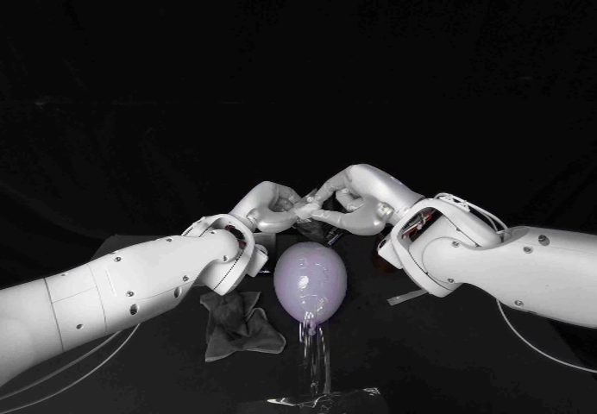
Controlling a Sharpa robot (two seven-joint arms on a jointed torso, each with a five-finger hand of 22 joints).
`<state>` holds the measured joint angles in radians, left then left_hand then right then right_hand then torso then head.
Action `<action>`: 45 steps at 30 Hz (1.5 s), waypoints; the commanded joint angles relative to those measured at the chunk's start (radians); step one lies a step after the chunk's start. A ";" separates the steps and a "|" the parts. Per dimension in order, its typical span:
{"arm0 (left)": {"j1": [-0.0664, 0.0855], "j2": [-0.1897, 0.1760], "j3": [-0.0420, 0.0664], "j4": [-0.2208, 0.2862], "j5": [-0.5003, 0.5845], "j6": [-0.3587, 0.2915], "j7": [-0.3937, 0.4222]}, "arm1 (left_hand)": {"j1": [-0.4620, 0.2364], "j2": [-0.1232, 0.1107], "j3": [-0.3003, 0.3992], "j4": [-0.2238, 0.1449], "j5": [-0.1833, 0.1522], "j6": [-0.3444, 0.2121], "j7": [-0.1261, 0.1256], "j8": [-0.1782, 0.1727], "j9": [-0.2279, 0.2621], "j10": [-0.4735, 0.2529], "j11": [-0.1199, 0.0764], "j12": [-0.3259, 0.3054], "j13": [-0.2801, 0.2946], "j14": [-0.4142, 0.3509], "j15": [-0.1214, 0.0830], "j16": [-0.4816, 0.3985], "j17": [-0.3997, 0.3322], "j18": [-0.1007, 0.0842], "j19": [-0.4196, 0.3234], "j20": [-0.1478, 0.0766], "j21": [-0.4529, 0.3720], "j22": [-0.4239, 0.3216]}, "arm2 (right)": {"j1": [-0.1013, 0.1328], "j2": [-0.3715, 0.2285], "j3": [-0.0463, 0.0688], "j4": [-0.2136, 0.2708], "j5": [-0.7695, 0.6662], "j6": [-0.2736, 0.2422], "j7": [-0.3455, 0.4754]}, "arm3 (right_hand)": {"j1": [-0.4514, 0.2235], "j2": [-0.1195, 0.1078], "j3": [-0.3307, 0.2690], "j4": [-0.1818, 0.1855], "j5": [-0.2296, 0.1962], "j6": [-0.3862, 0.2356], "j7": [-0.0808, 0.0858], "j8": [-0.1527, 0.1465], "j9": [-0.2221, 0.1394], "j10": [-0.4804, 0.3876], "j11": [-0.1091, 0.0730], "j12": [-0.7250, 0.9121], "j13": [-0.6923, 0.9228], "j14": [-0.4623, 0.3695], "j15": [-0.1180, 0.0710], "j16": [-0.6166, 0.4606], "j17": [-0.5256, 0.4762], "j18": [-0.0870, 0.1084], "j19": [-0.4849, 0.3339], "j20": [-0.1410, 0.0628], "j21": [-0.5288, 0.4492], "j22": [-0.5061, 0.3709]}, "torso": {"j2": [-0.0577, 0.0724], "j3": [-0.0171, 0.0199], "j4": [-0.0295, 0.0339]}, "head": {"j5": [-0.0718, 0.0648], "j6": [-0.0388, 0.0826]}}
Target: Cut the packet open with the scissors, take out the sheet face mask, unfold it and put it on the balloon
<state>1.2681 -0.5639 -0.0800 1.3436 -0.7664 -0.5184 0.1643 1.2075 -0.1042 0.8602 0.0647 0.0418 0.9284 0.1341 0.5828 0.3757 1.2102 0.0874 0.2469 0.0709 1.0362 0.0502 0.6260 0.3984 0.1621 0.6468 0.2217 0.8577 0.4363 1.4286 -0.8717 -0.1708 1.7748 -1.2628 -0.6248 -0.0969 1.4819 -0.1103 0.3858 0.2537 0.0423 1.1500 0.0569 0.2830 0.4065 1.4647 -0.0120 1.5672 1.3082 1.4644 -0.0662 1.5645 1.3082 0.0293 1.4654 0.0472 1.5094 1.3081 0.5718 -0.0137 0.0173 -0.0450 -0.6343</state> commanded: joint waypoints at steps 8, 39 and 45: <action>0.001 0.003 0.001 -0.006 -0.002 -0.004 0.002 | 0.027 0.017 -0.001 -0.005 0.006 0.007 -0.001 0.003 0.027 0.002 -0.003 -0.005 0.000 -0.001 -0.005 -0.005 0.001 0.012 -0.001 0.005 -0.003 0.001 | 0.005 0.010 0.003 -0.018 0.263 -0.199 0.146 | 0.010 0.020 0.027 -0.015 0.007 -0.007 -0.005 0.017 0.013 0.106 -0.007 0.004 0.263 0.106 -0.006 0.006 0.263 -0.014 0.069 -0.007 0.000 0.243 | 0.000 0.0000 -0.0007 | 0.001 0.002; 0.044 -0.077 0.001 -0.050 0.081 0.112 0.009 | 0.028 0.016 -0.002 -0.001 0.006 0.003 -0.001 0.004 0.032 0.001 -0.001 -0.008 -0.001 -0.002 -0.003 -0.008 0.001 0.013 -0.003 0.008 -0.005 -0.001 | 0.093 0.102 0.034 -0.262 0.902 -0.202 0.405 | -0.001 0.017 0.044 -0.037 0.007 -0.029 0.003 0.027 0.021 0.106 -0.001 0.004 0.263 0.106 -0.001 0.006 0.263 -0.008 0.052 -0.004 -0.026 0.234 | -0.002 0.0007 0.0039 | 0.008 0.026; 0.077 -0.151 0.000 -0.024 0.114 0.168 -0.004 | 0.028 0.017 -0.003 0.002 0.006 0.003 -0.001 0.005 0.034 0.002 -0.001 -0.009 -0.001 -0.002 -0.003 -0.009 0.001 0.013 -0.004 0.009 -0.006 -0.002 | 0.101 0.048 0.035 -0.212 0.917 -0.167 0.389 | -0.002 0.016 0.046 -0.041 0.007 -0.031 0.003 0.029 0.022 0.106 0.000 0.004 0.263 0.106 0.000 0.006 0.263 -0.007 0.051 -0.003 -0.028 0.233 | -0.006 -0.0006 0.0026 | 0.020 0.018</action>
<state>1.3413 -0.7128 -0.0807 1.3124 -0.6991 -0.4187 0.1628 1.2075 -0.1042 0.8603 0.0647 0.0411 0.9301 0.1322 0.5829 0.3760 1.2093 0.0883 0.2431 0.0710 1.0378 0.0524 0.6217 0.3980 0.1608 0.6432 0.2253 0.8577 0.4360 1.5288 -0.8209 -0.1363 1.5550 -0.3817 -0.8333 0.2798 1.4852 -0.0958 0.4295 0.2173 0.0466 1.1241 0.0574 0.3060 0.4081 1.4666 -0.0139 1.5653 1.3078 1.4626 -0.0642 1.5673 1.3081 0.0290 1.4639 0.0454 1.4868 1.3080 0.5684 -0.0135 0.0196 -0.0290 -0.6129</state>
